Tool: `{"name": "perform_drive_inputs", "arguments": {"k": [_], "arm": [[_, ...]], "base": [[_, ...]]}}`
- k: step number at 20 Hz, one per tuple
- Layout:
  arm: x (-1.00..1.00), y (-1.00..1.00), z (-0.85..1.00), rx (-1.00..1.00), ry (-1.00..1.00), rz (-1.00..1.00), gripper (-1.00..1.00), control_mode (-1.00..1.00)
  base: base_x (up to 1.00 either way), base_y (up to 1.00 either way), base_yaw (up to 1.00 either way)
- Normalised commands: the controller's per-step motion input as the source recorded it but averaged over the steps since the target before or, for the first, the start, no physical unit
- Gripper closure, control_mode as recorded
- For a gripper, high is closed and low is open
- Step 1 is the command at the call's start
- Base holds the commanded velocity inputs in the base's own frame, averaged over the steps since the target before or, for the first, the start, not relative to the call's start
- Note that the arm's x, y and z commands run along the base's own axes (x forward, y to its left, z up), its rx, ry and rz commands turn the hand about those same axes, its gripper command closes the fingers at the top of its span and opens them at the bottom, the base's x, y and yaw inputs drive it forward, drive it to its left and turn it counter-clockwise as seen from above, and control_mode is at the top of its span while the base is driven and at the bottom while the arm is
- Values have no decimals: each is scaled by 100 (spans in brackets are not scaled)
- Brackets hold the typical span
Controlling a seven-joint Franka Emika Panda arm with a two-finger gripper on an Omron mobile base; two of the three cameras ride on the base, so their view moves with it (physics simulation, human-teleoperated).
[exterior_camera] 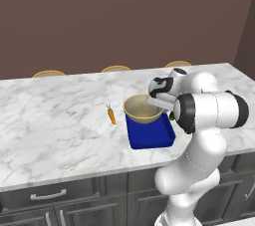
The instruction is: Place the two vegetables and bowl onto the tray for setting up a vegetable dip station.
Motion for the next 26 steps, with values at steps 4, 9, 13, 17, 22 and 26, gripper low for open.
{"name": "perform_drive_inputs", "arguments": {"k": [4, 9, 13, 17, 22, 26], "arm": [[0, 0, 0, 0, 0, 0, -100, -100], [0, 0, 0, 0, 0, 0, -100, -100], [3, 0, 1, 0, 0, 0, -100, -100], [0, 0, 3, 0, 0, 1, -100, -100], [9, -15, 33, 0, 0, 3, -100, -100], [1, -24, 38, 0, 0, 1, -100, -100]], "base": [[0, 0, 0], [0, 0, 0], [0, 0, 0], [0, 0, 0], [0, 0, 0], [0, 0, 0]]}}
